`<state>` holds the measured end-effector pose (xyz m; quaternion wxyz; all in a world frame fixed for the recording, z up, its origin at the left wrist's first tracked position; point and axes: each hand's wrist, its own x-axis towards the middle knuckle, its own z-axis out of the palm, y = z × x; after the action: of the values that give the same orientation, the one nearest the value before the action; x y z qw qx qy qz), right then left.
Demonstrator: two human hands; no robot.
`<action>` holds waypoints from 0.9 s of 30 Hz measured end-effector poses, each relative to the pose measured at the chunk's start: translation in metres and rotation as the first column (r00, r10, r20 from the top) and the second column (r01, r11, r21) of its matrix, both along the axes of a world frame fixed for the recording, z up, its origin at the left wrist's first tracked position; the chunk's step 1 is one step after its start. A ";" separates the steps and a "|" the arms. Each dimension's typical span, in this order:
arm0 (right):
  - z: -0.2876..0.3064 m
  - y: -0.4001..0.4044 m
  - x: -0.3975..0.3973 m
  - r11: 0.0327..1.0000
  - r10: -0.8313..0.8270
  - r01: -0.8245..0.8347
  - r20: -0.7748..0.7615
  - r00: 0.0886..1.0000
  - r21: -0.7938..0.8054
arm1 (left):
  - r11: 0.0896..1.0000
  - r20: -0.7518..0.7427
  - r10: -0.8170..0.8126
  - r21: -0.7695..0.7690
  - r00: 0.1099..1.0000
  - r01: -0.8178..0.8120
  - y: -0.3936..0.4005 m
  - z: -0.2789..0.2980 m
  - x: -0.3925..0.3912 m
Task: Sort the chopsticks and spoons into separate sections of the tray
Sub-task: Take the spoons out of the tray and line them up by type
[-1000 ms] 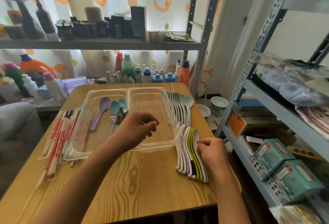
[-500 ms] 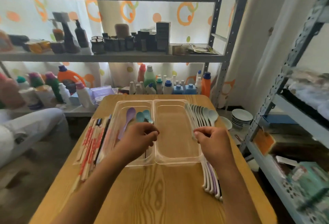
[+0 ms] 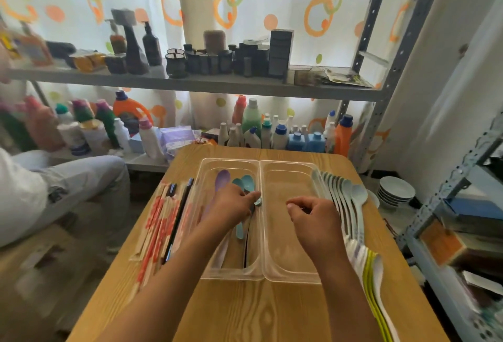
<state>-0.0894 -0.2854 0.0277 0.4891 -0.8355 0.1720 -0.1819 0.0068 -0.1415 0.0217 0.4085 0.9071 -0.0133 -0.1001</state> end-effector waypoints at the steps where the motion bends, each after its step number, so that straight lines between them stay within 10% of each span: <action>1: -0.001 0.000 0.000 1.000 -0.001 0.001 0.005 1.000 -0.001 | 1.000 -0.019 0.004 -0.001 1.000 -0.004 -0.003 -0.003 0.002; 14: -0.013 0.001 -0.005 0.999 -0.015 0.016 -0.018 1.000 0.046 | 0.898 -0.254 -0.002 -0.425 0.967 -0.110 0.006 0.005 -0.011; 27: 0.006 0.021 -0.020 0.980 -0.033 -0.010 0.214 0.976 0.197 | 0.915 0.121 -0.243 -0.301 0.962 0.269 0.020 0.022 -0.112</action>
<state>-0.1094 -0.2644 0.0337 0.5842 -0.7572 0.1401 -0.2565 -0.1056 -0.1212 0.0436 0.5303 0.8241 -0.1643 -0.1123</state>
